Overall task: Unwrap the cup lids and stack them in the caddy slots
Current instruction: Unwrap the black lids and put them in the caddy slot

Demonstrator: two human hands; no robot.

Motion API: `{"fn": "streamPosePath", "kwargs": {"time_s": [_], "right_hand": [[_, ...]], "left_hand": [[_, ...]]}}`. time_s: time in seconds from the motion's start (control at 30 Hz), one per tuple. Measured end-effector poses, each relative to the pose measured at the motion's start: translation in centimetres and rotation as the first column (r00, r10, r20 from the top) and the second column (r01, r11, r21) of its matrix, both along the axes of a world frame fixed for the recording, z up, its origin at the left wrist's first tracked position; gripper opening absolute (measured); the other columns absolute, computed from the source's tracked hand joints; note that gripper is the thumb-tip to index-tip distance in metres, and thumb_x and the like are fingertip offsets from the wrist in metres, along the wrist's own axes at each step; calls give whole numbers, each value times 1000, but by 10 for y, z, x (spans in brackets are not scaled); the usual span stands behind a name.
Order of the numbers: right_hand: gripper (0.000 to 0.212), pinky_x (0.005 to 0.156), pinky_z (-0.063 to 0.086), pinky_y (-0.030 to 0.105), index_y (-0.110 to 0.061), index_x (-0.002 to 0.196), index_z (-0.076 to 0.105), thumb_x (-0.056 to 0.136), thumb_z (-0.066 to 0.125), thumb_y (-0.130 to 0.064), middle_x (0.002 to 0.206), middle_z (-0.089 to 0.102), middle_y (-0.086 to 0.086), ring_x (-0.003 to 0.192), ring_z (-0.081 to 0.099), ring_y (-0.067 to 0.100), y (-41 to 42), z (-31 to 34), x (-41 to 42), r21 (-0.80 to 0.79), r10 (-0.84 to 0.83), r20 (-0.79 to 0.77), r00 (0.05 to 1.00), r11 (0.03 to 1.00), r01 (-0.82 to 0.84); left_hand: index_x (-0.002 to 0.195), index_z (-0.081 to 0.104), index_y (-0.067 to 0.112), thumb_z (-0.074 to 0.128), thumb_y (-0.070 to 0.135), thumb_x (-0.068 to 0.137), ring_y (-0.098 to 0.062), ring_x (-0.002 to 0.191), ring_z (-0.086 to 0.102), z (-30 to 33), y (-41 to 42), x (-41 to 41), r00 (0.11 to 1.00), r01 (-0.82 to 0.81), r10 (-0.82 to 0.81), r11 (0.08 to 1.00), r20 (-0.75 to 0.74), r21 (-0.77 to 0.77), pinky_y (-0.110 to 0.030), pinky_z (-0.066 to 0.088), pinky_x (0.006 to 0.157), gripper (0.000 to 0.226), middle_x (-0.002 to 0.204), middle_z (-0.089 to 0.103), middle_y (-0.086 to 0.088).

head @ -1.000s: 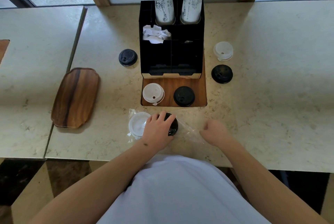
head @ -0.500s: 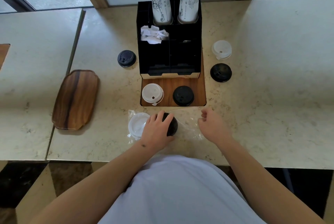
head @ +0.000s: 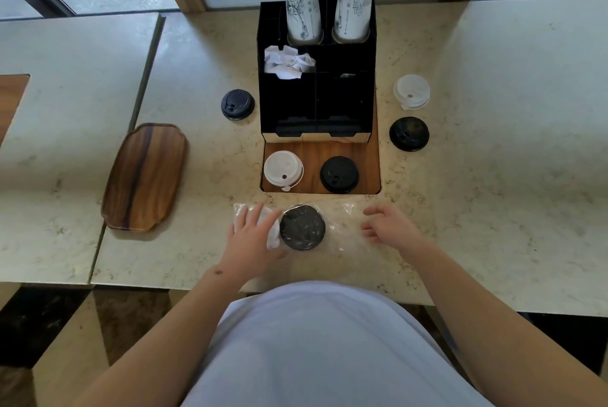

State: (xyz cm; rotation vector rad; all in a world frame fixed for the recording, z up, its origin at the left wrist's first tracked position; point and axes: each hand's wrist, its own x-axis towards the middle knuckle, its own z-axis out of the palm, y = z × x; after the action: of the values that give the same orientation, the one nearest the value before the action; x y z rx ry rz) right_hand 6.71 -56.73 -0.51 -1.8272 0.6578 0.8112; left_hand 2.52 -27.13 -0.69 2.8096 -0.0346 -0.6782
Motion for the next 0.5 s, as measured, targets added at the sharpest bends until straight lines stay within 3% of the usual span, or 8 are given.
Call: {"fn": "streamPosePath", "kwargs": {"time_s": [0.1,0.2,0.33,0.43,0.5], "right_hand": [[26,70,55,29,-13,119,58,96,48,-6,97,67,6,81,64,17,4,-1,3,-39,25,13,1000,999,-24],[29,65,48,25,-13,111,69,94,46,-5,99,65,2,84,60,15,11,1,5,-60,124,10,992,991,-123],[24,68,49,29,-15,98,67,93,45,-6,103,66,3,90,61,17,18,3,4,-116,75,97,992,991,-63],[17,82,58,39,-11,106,57,95,46,-4,100,73,9,92,70,20,22,3,6,31,-86,32,996,996,85],[13,84,57,37,-13,107,58,99,54,-22,96,74,7,86,70,18,22,5,5,81,-96,2,995,992,96]], "left_hand": [[154,31,37,72,53,85,-36,153,11,-2,1,-5,998,-2,3,1000,56,-12,-55,28,119,82,166,20,-5],[152,37,35,74,47,85,-36,151,15,-1,-1,-5,997,-32,33,999,75,-9,-55,36,114,78,165,24,-5],[150,38,35,75,40,86,-36,150,16,-1,-4,-5,996,-52,51,999,77,6,-54,37,113,74,165,25,-4],[149,39,35,74,40,86,-34,150,16,-2,-5,-6,996,-56,55,998,75,13,-53,40,111,72,164,26,-3],[149,41,35,75,39,85,-34,150,17,-3,-4,-6,995,-55,54,998,78,7,-52,40,111,72,163,28,-3]]}}
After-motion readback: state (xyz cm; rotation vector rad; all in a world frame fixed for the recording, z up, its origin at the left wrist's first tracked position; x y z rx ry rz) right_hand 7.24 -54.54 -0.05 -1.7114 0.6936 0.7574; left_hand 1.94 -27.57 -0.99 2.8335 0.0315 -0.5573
